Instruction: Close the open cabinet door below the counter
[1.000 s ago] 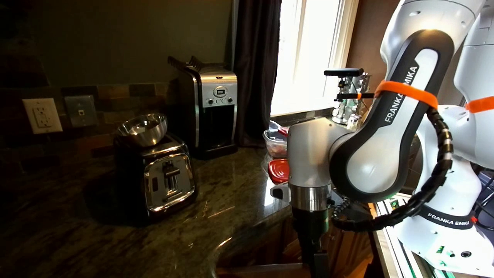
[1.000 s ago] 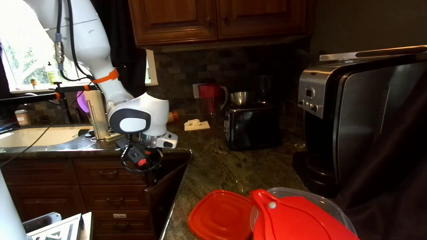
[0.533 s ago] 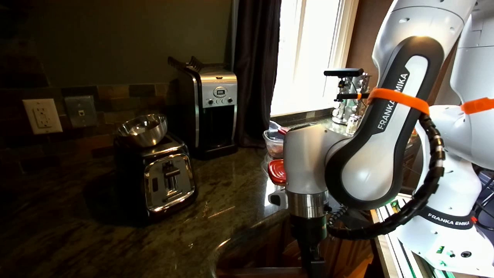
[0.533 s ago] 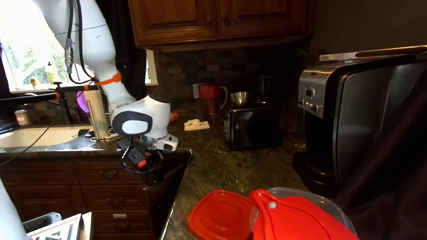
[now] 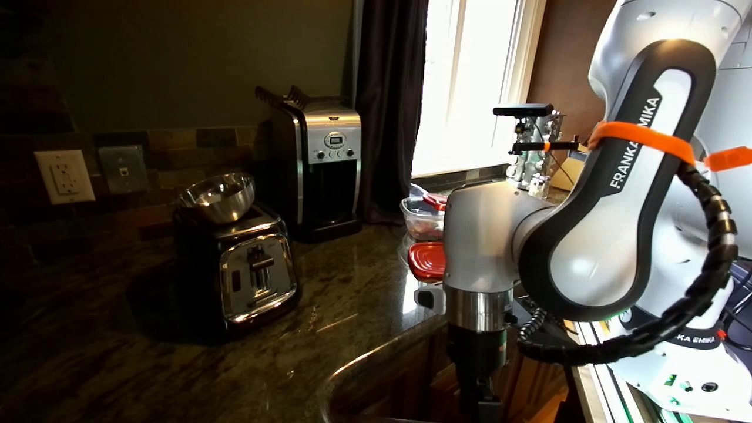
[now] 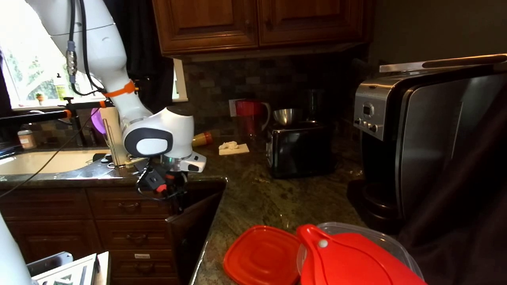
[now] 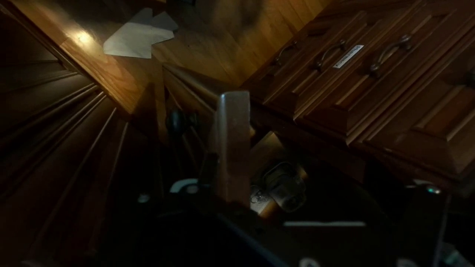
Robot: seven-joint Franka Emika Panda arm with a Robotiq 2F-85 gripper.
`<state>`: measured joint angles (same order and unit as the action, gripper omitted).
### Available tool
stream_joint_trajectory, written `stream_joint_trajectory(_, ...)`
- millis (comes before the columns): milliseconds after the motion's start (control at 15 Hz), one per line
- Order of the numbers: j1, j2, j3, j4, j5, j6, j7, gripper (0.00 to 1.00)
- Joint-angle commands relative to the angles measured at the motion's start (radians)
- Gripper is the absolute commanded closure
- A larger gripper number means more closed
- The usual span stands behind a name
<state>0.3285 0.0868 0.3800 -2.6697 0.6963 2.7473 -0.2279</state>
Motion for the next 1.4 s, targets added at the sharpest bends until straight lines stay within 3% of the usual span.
stream_joint_trajectory(0, 0.008, -0.045, 0.0, -0.062, -0.05, 0.017, 0.112, 0.0)
stream_joint_trajectory(200, -0.004, -0.025, 0.001, -0.053, -0.017, 0.003, 0.083, 0.0)
stream_joint_trajectory(667, -0.035, 0.058, 0.018, 0.068, 0.3, -0.017, -0.339, 0.0)
stream_joint_trajectory(1333, -0.053, 0.119, 0.002, 0.05, 0.28, -0.027, -0.287, 0.0)
